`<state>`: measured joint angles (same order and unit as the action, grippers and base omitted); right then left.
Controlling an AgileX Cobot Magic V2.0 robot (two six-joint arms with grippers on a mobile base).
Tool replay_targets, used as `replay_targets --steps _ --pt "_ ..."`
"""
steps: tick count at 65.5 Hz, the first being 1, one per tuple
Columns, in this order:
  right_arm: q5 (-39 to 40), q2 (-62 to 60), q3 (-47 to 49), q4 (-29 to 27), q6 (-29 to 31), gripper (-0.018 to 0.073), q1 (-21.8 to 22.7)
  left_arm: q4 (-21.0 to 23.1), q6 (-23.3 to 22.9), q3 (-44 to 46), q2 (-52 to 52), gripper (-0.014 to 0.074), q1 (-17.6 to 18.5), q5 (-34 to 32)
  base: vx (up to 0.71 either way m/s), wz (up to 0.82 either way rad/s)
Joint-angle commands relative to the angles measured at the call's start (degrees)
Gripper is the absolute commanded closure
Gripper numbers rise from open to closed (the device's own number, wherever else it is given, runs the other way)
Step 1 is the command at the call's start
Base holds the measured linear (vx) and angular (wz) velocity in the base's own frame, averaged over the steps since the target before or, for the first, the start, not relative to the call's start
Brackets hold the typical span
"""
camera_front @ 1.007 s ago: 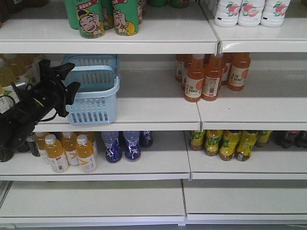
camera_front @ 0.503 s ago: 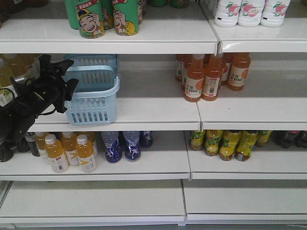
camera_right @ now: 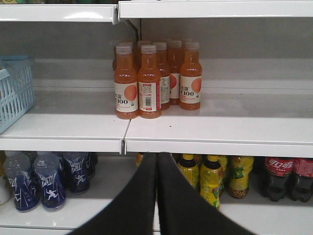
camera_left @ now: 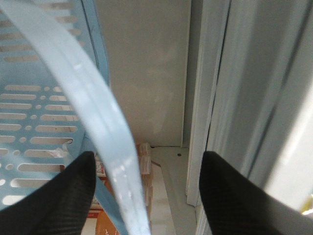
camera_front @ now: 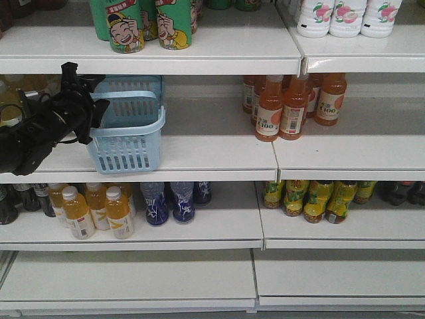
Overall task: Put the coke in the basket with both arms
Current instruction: 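Close the left gripper on the basket handle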
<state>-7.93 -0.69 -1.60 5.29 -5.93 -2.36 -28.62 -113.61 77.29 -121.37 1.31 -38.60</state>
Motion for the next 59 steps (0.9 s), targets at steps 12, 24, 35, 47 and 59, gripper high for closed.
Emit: replay_targets --steps 12,24,35,47,59 --pt "4.2 -0.9 -0.9 0.3 0.1 0.0568 0.2 -1.0 -5.2 7.9 -2.8 0.0228 0.2 -6.8 0.0 0.0" --pt "4.2 -0.9 -0.9 0.3 0.1 0.0568 0.2 -1.2 -4.7 8.6 -4.1 0.0538 0.2 -11.2 0.0 0.0" --pt "4.2 -0.9 -0.9 0.3 0.1 0.0568 0.2 -3.9 -3.6 8.6 -4.2 0.0605 0.2 -15.2 0.0 0.0" --pt "4.2 -0.9 -0.9 0.3 0.1 0.0568 0.2 -10.6 -6.6 8.3 -4.2 0.0604 0.2 -20.7 0.0 0.0" --pt "4.2 -0.9 -0.9 0.3 0.1 0.0568 0.2 -18.8 -7.7 8.2 -4.2 0.0604 0.2 -28.6 0.0 0.0"
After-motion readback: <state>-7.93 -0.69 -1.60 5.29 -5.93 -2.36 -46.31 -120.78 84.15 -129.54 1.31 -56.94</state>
